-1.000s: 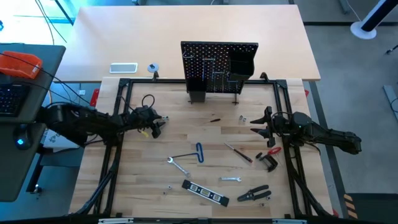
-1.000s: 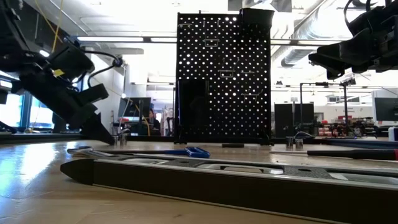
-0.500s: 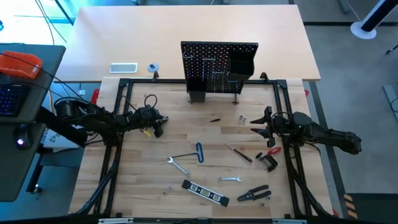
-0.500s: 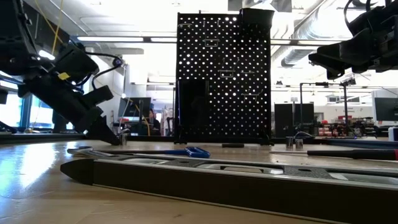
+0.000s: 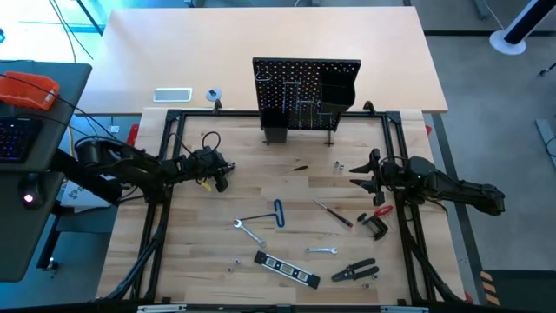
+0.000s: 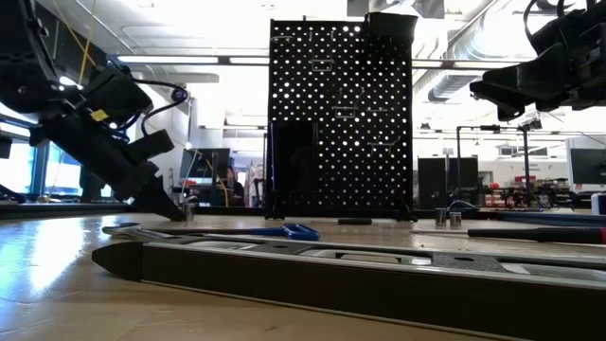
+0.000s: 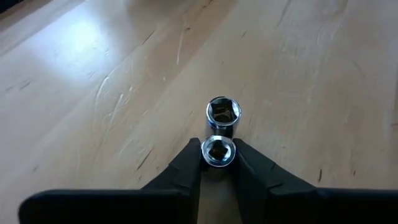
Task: Hang tools onto peg board
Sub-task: Put the bolts on the pegboard
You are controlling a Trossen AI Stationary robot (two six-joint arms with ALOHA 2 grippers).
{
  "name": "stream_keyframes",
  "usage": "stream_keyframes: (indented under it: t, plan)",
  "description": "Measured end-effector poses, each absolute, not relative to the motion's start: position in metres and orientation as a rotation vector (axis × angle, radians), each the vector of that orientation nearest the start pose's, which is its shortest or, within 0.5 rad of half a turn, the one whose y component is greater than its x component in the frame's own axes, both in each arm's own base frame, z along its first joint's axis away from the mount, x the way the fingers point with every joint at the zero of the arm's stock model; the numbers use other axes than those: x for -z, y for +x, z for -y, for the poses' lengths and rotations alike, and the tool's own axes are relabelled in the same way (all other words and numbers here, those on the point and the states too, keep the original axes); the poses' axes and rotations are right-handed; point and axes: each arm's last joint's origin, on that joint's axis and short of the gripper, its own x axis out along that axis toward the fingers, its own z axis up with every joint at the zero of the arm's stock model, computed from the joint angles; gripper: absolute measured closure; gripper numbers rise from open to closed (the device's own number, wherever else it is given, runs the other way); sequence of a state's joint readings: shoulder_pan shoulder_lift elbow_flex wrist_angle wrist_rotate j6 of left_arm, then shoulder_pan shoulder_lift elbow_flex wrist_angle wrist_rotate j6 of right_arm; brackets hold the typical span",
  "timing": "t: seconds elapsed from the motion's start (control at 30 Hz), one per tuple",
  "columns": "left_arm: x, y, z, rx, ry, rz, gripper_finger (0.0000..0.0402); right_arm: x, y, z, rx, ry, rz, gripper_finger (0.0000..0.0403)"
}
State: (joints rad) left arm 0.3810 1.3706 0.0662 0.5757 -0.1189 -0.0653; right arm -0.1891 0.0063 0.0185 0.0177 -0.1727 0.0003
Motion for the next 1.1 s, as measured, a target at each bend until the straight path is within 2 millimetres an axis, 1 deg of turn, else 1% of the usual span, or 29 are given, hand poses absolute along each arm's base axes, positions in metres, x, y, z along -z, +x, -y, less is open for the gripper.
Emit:
stream_keyframes:
  t: [0.13,0.23,0.33,0.43,0.5,0.63,0.8,0.97,1.1]
  plan:
    - [-0.08,0.15,-0.06,-0.49,-0.182,-0.743,0.0345,-0.171,0.096,0.013,0.016,-0.005,0.029,0.0256]
    - [-0.087,0.153,-0.057,-0.466,-0.19,-0.79,0.0345,-0.171,0.096,0.013,0.016,-0.005,0.029,0.0256]
    - [-0.098,0.158,-0.052,-0.422,-0.197,-0.819,0.0345,-0.171,0.096,0.013,0.017,-0.005,0.029,0.0256]
    - [-0.114,0.164,-0.047,-0.365,-0.195,-0.874,0.0345,-0.171,0.096,0.013,0.016,-0.005,0.029,0.0256]
    - [-0.132,0.17,-0.044,-0.338,-0.175,-0.88,0.0345,-0.171,0.096,0.013,0.017,-0.005,0.03,0.0256]
    - [-0.166,0.181,-0.038,-0.316,-0.135,-0.831,0.0345,-0.171,0.096,0.013,0.017,-0.005,0.03,0.0256]
    - [-0.216,0.2,-0.033,-0.266,-0.049,-0.615,0.0345,-0.171,0.096,0.013,0.019,-0.005,0.029,0.0256]
    - [-0.264,0.221,-0.033,-0.244,0.045,-0.363,0.0345,-0.171,0.096,0.013,0.019,-0.005,0.029,0.0256]
    - [-0.292,0.242,-0.036,-0.24,0.138,-0.247,0.0345,-0.171,0.096,0.013,0.019,-0.005,0.029,0.0256]
